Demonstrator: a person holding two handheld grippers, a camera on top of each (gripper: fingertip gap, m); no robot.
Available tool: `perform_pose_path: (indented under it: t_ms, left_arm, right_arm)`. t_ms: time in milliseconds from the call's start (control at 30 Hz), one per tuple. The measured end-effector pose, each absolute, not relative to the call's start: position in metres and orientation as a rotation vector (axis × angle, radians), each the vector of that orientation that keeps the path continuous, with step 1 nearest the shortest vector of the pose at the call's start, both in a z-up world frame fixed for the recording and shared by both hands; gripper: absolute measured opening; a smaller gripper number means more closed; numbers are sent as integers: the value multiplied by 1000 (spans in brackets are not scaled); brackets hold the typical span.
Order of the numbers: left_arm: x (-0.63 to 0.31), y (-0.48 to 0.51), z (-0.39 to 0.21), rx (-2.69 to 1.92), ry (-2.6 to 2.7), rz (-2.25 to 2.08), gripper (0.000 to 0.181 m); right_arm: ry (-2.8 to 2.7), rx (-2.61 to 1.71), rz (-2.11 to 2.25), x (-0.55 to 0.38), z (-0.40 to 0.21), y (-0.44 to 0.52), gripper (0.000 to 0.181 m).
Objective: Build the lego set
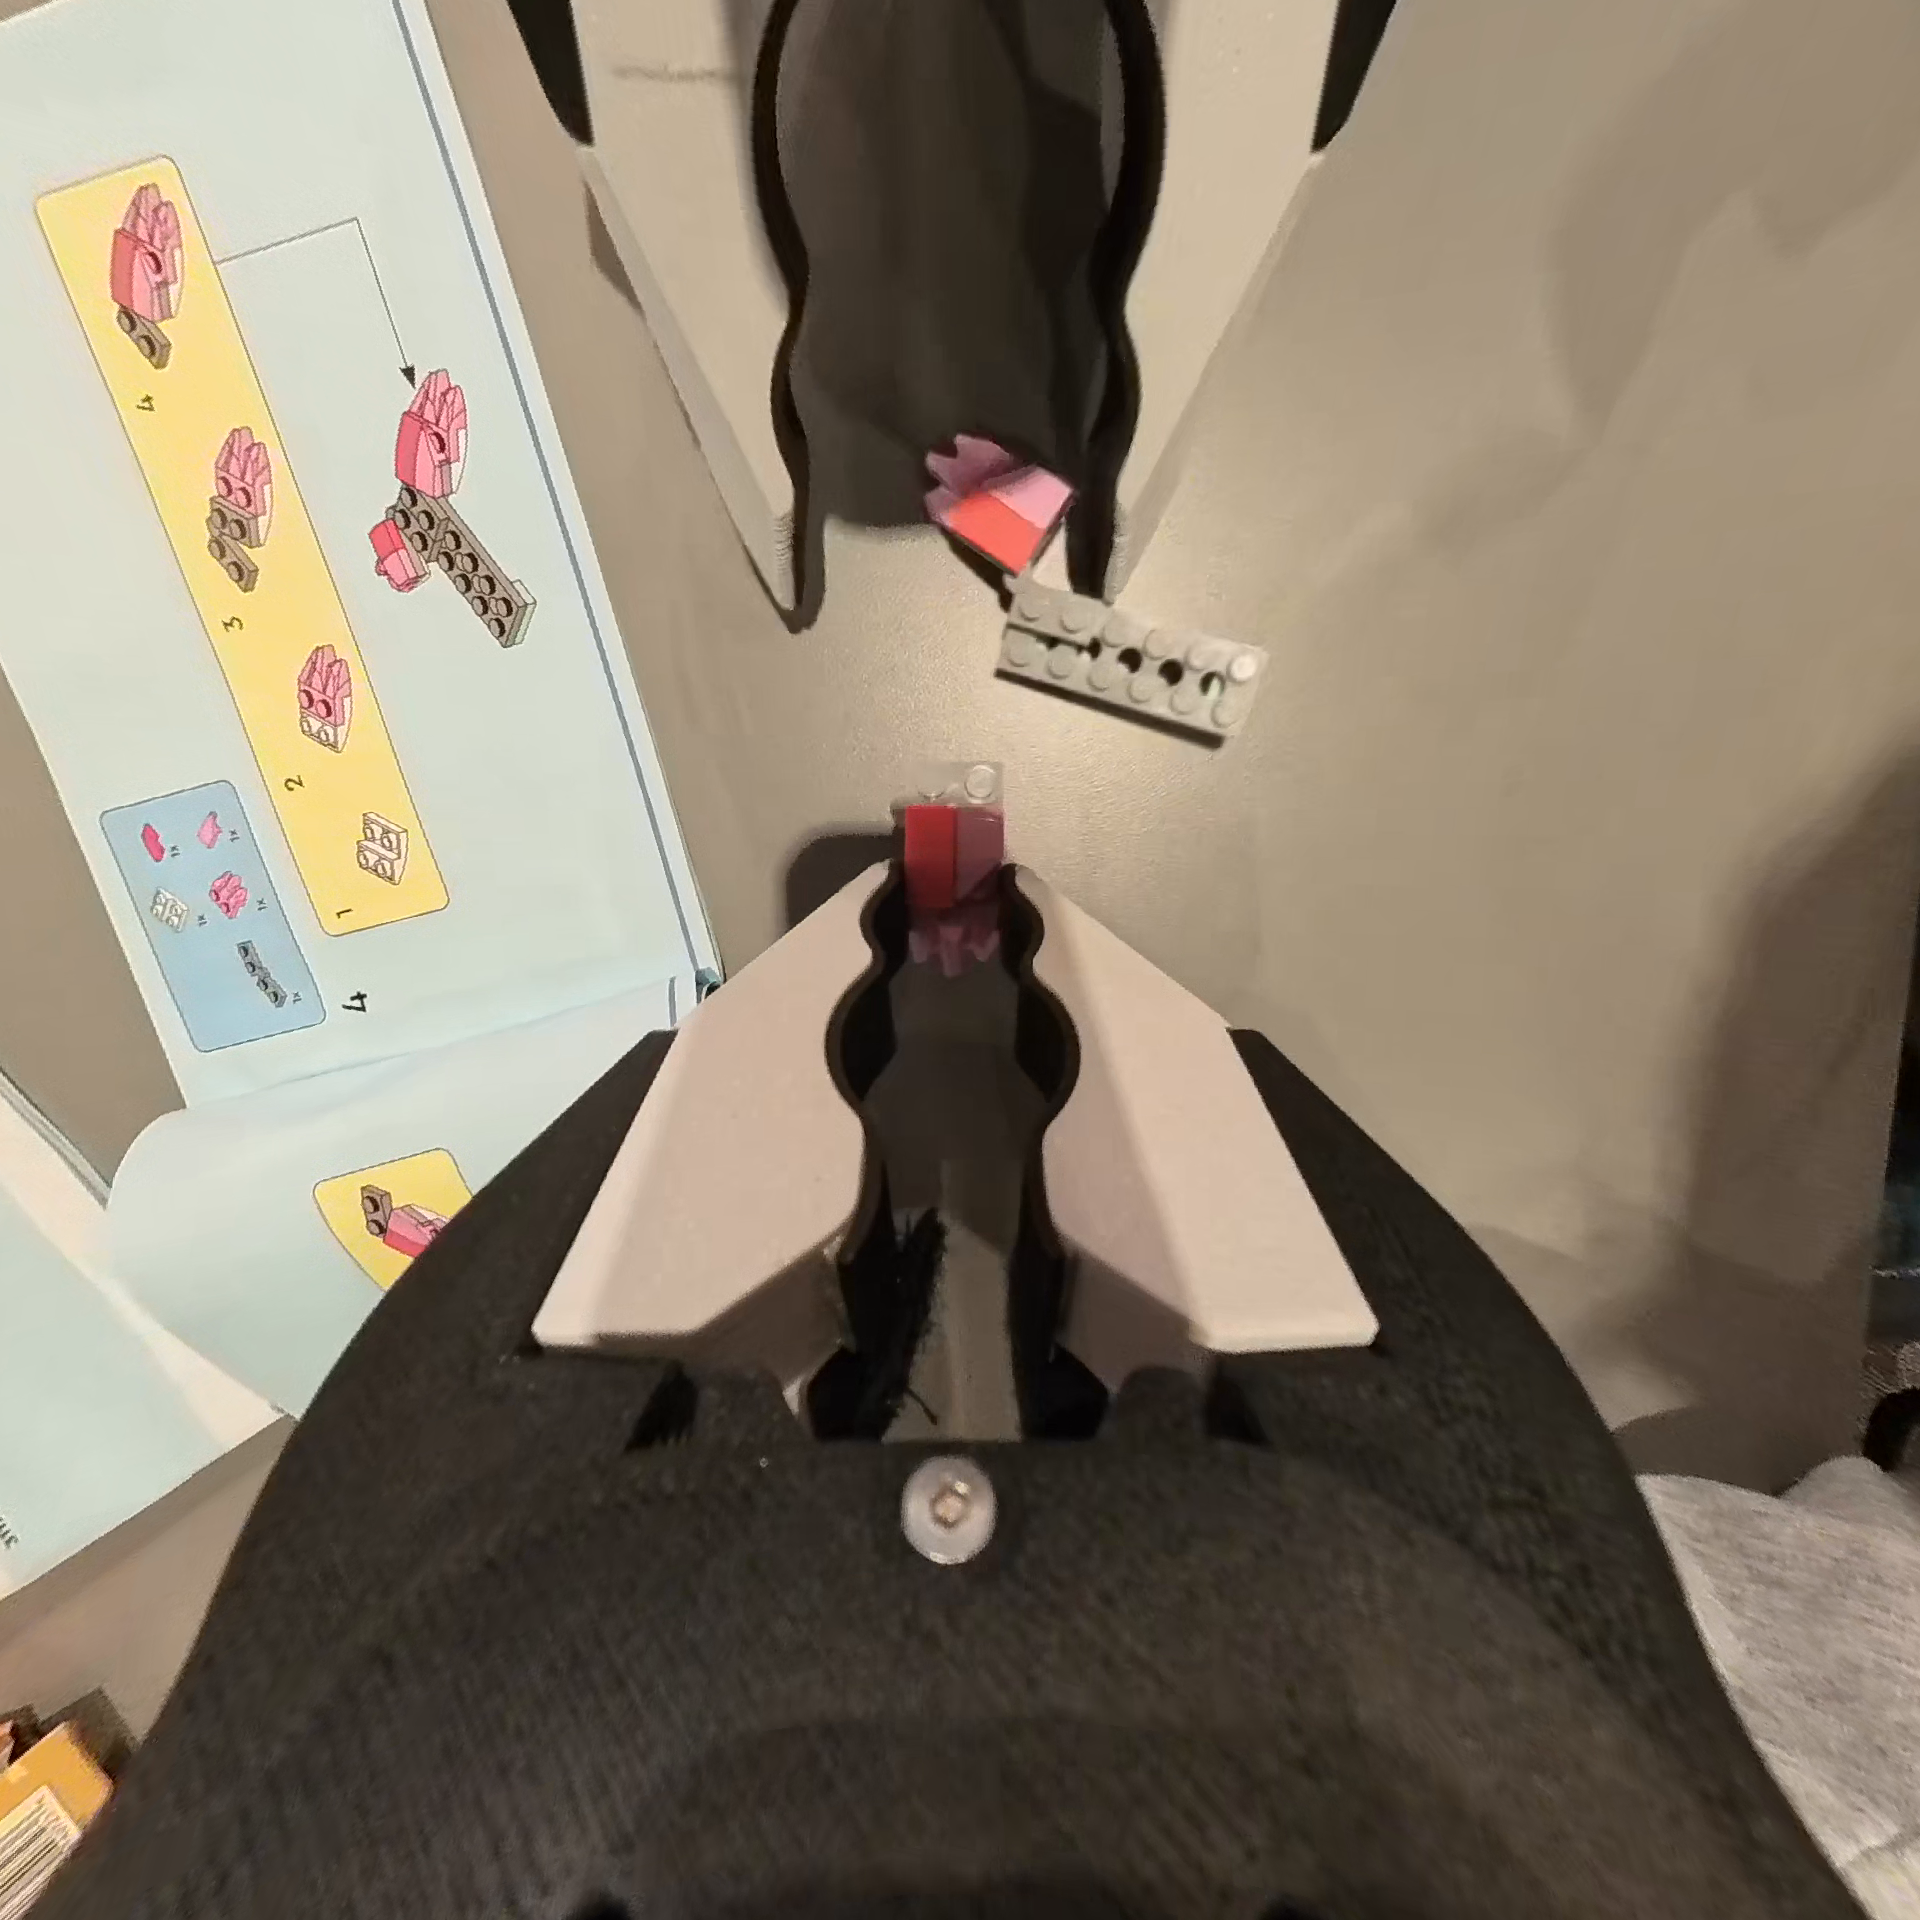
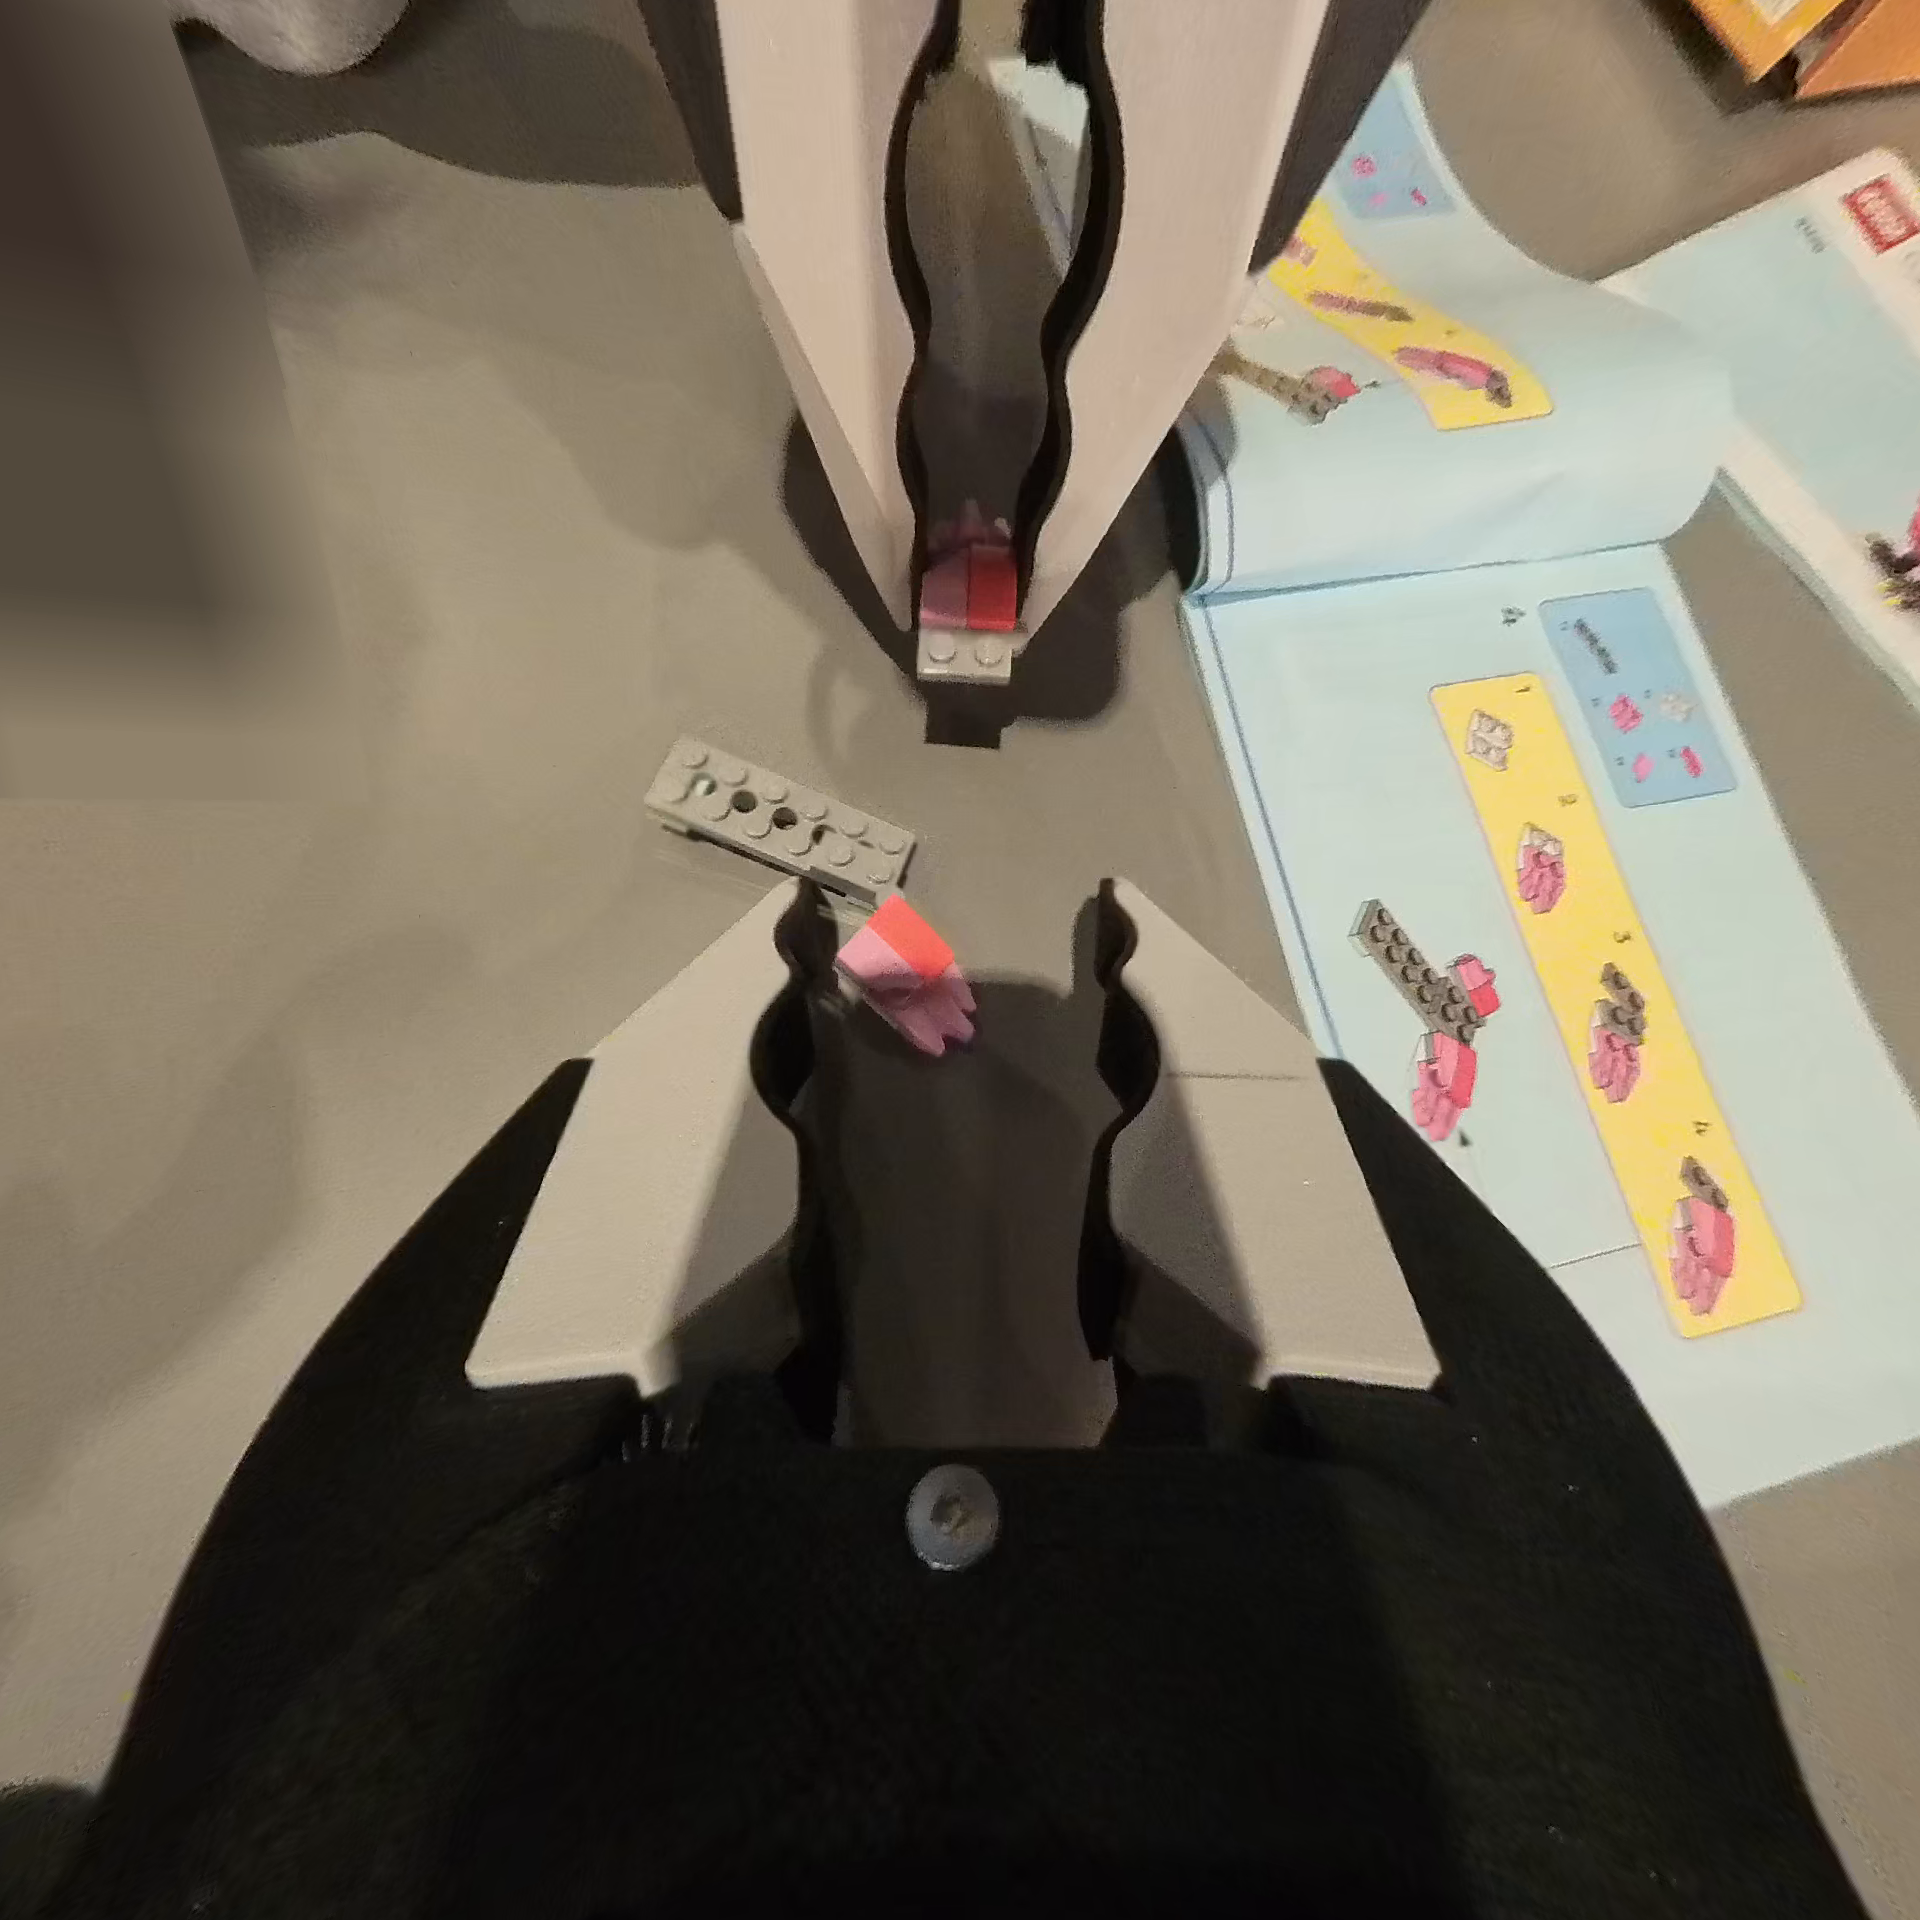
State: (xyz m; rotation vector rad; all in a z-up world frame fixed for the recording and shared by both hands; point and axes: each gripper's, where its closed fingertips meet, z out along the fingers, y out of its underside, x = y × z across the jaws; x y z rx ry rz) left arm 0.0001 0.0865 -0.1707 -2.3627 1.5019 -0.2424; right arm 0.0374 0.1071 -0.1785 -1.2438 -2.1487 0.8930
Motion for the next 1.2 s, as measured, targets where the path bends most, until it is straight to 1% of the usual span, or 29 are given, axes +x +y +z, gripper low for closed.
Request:
perform_pose_path:
  t_ms: [133,267,400,600,800,1033,1100,1200]
  left_arm:
    - [2,86,-170,-2352,1509,-248,16]
    - [2,85,-170,-2352,1516,-253,16]
    - [3,84,-168,-2342,1513,-264,16]
    - [4,83,-167,-2333,1523,-261,16]
    - [4,83,-162,-2318,1522,-245,16]
    - [2,82,-152,-2285,1527,-225,16]
    - [2,81,-146,-2263,1522,-233,16]
    - [3,79,-137,-2234,1507,-249,16]
  right_arm:
    - [-2171,-1319,949,40,-185,104,65]
    - [-2200,-1317,980,42,-186,96,86]
    - [-2182,-1347,1001,41,-184,94,100]
    - [-2127,-1314,867,43,-183,101,102]
    - [-2134,-1341,1057,54,-176,82,103]
    - [-2081,-1232,906,53,-175,74,86]
    - [-1994,-1207,879,51,-165,79,85]
    - [-1807,-1181,856,45,-140,98,76]
